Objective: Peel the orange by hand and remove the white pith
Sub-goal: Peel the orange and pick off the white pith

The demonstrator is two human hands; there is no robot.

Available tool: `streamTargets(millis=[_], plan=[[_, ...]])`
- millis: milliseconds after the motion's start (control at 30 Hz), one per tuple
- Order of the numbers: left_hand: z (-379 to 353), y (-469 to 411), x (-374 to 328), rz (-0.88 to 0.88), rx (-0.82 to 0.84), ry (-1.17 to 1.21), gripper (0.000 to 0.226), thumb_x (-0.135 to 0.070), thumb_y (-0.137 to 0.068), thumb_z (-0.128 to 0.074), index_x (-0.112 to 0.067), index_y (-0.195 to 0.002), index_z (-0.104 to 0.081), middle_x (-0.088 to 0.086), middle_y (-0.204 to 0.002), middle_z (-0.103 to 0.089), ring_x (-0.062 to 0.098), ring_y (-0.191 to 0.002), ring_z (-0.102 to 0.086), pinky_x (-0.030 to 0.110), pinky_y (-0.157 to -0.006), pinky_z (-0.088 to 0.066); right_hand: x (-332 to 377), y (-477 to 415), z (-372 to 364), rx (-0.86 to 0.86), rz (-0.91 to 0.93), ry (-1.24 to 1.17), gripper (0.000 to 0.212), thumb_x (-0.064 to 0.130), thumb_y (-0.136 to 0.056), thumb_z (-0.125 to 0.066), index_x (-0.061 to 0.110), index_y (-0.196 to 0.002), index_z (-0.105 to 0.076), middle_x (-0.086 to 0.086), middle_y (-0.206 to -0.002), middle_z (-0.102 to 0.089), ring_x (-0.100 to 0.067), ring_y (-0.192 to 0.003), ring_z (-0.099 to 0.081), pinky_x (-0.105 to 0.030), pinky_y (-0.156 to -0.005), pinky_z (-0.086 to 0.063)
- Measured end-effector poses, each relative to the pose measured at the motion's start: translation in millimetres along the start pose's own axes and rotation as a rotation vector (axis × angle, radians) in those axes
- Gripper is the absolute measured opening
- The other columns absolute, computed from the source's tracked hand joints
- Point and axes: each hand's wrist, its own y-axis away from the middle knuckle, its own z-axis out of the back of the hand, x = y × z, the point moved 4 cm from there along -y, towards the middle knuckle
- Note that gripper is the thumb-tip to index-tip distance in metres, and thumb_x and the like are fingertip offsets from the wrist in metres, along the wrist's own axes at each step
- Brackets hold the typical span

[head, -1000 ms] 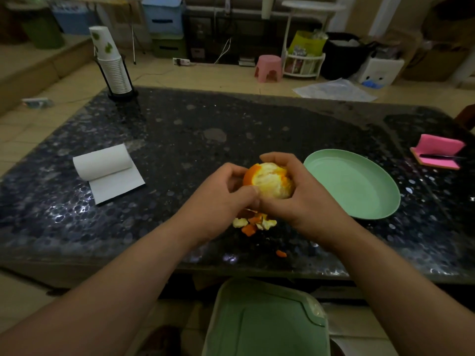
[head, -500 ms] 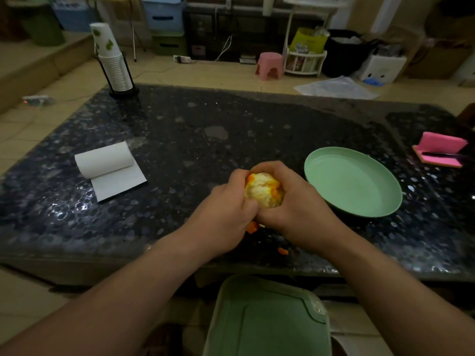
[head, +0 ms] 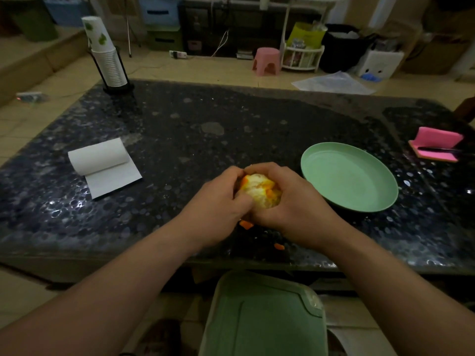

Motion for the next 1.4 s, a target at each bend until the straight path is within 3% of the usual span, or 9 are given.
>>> streamTargets(millis=[300,400,533,700,867,967,1100,1267,1400], plan=[[-4.4,2.1,2.1,0.018,-0.028,-0.068,0.027,-0.019,-0.100,-0.051,-0.033,-0.123,-0.055,-0.005,-0.094,-0.067,0.000,-0.075,-0.064,0.019,-0.052,-0.045,-0.6,-1.5,-1.5,0.020,0.002,0.057,0.072,0.050,-0.075,-0.088,0.055,-0.136,-0.051,0.015,-0.120,-0.058,-0.003,-0.106,-0.062,-0.033,-0.093,-0.058],[-4.4,4.8,1.2,0.008,-0.030,-0.005,0.030,-0.024,-0.103,-0.053,-0.036,-0.130,-0.057,-0.005,-0.094,-0.073,0.004,-0.076,-0.069,0.024,-0.061,-0.055,-6.3,0.1,2.0,0.044,-0.032,-0.027,0.091,0.049,-0.074,-0.092,0.055,-0.147,-0.039,0.016,-0.123,-0.063,-0.001,-0.104,-0.067,-0.030,-0.091,-0.060],[-12.4,6.5,-5.0,0.067,-0.066,0.337,0.037,-0.031,-0.090,-0.061,-0.032,-0.126,-0.060,-0.003,-0.106,-0.078,0.015,-0.094,-0.077,0.048,-0.086,-0.064,-17.0,1.8,15.8,-0.030,-0.120,-0.250,0.114,0.047,-0.068,-0.098,0.046,-0.156,-0.026,0.014,-0.130,-0.062,0.003,-0.111,-0.067,-0.024,-0.094,-0.059],[-14.7,10.1,-18.6,0.124,-0.109,0.619,0.017,-0.016,-0.105,-0.055,-0.014,-0.122,-0.057,0.012,-0.109,-0.078,0.026,-0.092,-0.080,0.046,-0.083,-0.066,-25.9,-2.1,10.2,-0.028,-0.204,-0.606,0.081,0.047,-0.074,-0.093,0.025,-0.143,-0.057,0.003,-0.131,-0.073,-0.017,-0.120,-0.072,-0.049,-0.105,-0.057],[-10.2,11.1,-19.2,0.116,-0.157,0.501,0.017,-0.030,-0.107,-0.055,-0.015,-0.114,-0.058,0.008,-0.100,-0.079,0.025,-0.083,-0.080,0.059,-0.079,-0.065,-18.9,0.3,0.2,-0.023,-0.174,-0.818,0.053,0.033,-0.090,-0.077,0.012,-0.137,-0.064,-0.008,-0.129,-0.075,-0.027,-0.121,-0.072,-0.048,-0.105,-0.054],[-10.5,12.3,-19.6,0.082,-0.185,0.483,0.017,-0.032,-0.105,-0.056,-0.017,-0.113,-0.057,0.006,-0.099,-0.079,0.021,-0.085,-0.079,0.056,-0.078,-0.065,-18.5,-0.8,-2.7,-0.007,-0.156,-0.794,0.059,0.032,-0.091,-0.079,0.015,-0.144,-0.059,-0.007,-0.134,-0.073,-0.027,-0.125,-0.070,-0.052,-0.110,-0.051],[-11.6,14.0,-15.1,0.075,-0.178,0.468,0.019,-0.036,-0.103,-0.056,-0.022,-0.115,-0.056,0.004,-0.099,-0.079,0.018,-0.089,-0.079,0.054,-0.079,-0.065,-22.5,-2.7,3.1,0.042,-0.188,-0.666,0.100,0.040,-0.081,-0.090,0.035,-0.163,-0.032,0.007,-0.142,-0.066,-0.012,-0.127,-0.067,-0.037,-0.105,-0.056],[-4.5,10.8,-16.2,0.070,-0.073,0.372,0.019,-0.031,-0.099,-0.062,-0.019,-0.113,-0.060,0.004,-0.093,-0.080,0.021,-0.083,-0.079,0.055,-0.074,-0.066,-22.7,-0.6,11.9,0.135,-0.122,-0.473,0.069,0.038,-0.078,-0.095,0.020,-0.135,-0.061,-0.005,-0.125,-0.075,-0.024,-0.116,-0.073,-0.051,-0.103,-0.058],[3.4,8.3,-21.4,-0.011,-0.032,0.231,0.012,-0.022,-0.102,-0.061,-0.023,-0.114,-0.062,-0.002,-0.085,-0.079,0.012,-0.074,-0.075,0.034,-0.066,-0.062,-24.7,-0.6,17.4,0.078,-0.097,-0.395,0.082,0.042,-0.069,-0.100,0.024,-0.137,-0.058,-0.001,-0.125,-0.074,-0.020,-0.115,-0.073,-0.054,-0.101,-0.059]])
